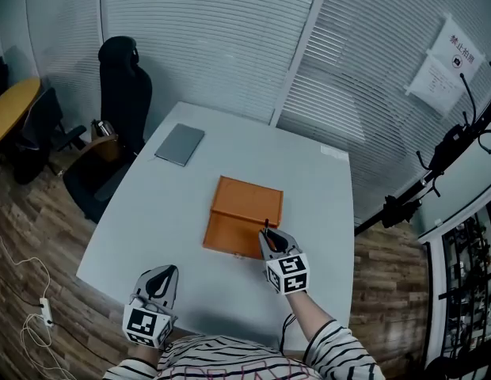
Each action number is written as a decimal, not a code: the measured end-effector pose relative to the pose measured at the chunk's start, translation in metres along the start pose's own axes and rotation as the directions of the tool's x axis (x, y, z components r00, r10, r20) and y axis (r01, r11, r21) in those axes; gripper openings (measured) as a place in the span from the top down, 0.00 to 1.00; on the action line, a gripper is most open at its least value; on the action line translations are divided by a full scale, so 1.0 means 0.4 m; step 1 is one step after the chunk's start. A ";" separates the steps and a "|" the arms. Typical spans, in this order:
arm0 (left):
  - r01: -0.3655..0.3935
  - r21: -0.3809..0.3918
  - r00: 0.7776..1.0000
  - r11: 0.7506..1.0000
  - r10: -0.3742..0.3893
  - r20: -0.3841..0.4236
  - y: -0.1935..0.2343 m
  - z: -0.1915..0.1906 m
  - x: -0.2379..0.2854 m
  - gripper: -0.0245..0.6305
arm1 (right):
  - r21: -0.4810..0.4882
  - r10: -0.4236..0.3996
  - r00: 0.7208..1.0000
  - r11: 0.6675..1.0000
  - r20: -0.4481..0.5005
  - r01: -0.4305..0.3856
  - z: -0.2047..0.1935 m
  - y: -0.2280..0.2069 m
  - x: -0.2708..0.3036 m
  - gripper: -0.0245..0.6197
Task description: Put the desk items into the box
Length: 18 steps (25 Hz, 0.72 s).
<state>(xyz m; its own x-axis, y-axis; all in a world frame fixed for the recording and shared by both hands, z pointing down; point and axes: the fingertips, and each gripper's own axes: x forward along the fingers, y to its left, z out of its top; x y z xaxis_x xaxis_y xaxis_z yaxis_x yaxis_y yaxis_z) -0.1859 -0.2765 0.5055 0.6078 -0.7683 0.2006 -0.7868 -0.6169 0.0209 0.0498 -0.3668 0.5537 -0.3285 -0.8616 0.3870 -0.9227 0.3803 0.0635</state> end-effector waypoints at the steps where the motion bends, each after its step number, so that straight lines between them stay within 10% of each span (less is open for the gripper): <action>1: 0.001 -0.003 1.000 1.000 -0.001 0.000 0.008 -0.004 0.000 0.93 | -0.014 -0.004 1.000 1.000 -0.017 0.003 -0.009 -0.001 0.015 0.87; 18: -0.012 -0.025 1.000 1.000 0.012 -0.005 0.100 -0.048 0.002 0.93 | -0.288 0.025 0.954 0.951 -0.300 -0.115 -0.148 0.018 0.183 0.87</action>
<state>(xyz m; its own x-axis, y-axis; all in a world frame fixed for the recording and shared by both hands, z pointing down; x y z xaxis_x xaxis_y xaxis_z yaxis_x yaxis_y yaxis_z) -0.2190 -0.2983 0.5253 0.5977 -0.7750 0.2053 -0.7965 -0.6031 0.0425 0.0312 -0.4071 0.6369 -0.2754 -0.7115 0.6464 -0.7816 0.5573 0.2804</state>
